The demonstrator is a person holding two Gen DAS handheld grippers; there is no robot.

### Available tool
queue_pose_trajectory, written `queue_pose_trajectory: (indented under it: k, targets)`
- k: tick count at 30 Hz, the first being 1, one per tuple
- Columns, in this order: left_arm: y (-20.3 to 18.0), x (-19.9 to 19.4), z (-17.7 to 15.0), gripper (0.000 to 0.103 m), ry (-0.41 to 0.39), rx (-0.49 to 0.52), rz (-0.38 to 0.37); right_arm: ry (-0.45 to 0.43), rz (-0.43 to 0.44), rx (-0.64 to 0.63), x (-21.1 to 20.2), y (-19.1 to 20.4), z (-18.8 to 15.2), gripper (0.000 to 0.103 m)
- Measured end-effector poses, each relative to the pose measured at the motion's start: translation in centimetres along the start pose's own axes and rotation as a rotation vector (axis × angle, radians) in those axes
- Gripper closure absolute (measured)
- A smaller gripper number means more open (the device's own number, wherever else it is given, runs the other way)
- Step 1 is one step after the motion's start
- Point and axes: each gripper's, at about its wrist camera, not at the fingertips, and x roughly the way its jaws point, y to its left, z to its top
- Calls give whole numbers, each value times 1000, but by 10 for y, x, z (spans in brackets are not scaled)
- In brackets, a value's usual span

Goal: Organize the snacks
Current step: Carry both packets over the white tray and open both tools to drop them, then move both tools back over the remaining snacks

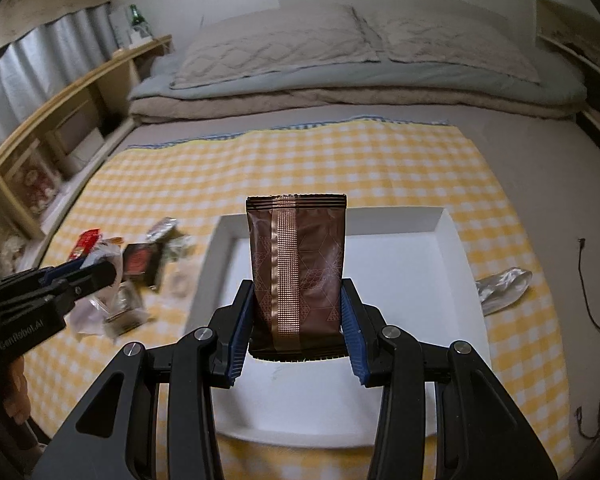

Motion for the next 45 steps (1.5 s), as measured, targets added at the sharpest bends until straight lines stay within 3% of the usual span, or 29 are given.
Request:
queue_pose_trajectory:
  k: [10, 19, 20, 21, 22, 23, 28, 31, 33, 40, 45]
  targets:
    - [-6, 118, 41, 78, 87, -9, -19, 71, -28, 6, 61, -19, 21, 61]
    - [-2, 179, 63, 75, 89, -3, -33, 137, -11, 75, 105, -35, 32, 59]
    - [0, 181, 62, 70, 90, 2, -31, 136, -14, 82, 106, -36, 32, 59]
    - [1, 184, 61, 56, 95, 3, -28, 135, -14, 88, 107, -37, 32, 56]
    - [3, 186, 60, 45, 98, 1, -28, 138, -13, 88, 108, -38, 32, 47]
    - [3, 187, 58, 43, 99, 0, -32, 143, -24, 88, 109, -38, 31, 37]
    - [3, 187, 58, 14, 106, -3, -30, 159, -29, 87, 105, -40, 27, 32]
    - [2, 184, 57, 5, 109, 1, -20, 164, -37, 85, 101, -40, 25, 28]
    - [-2, 175, 53, 0, 106, 5, -13, 168, -43, 88, 99, -41, 24, 25]
    - [-5, 150, 42, 0, 111, 23, -2, 152, -90, 108, 87, -51, 18, 0]
    - [-4, 129, 38, 0, 107, 23, 9, 150, -110, 93, 78, -50, 15, 0]
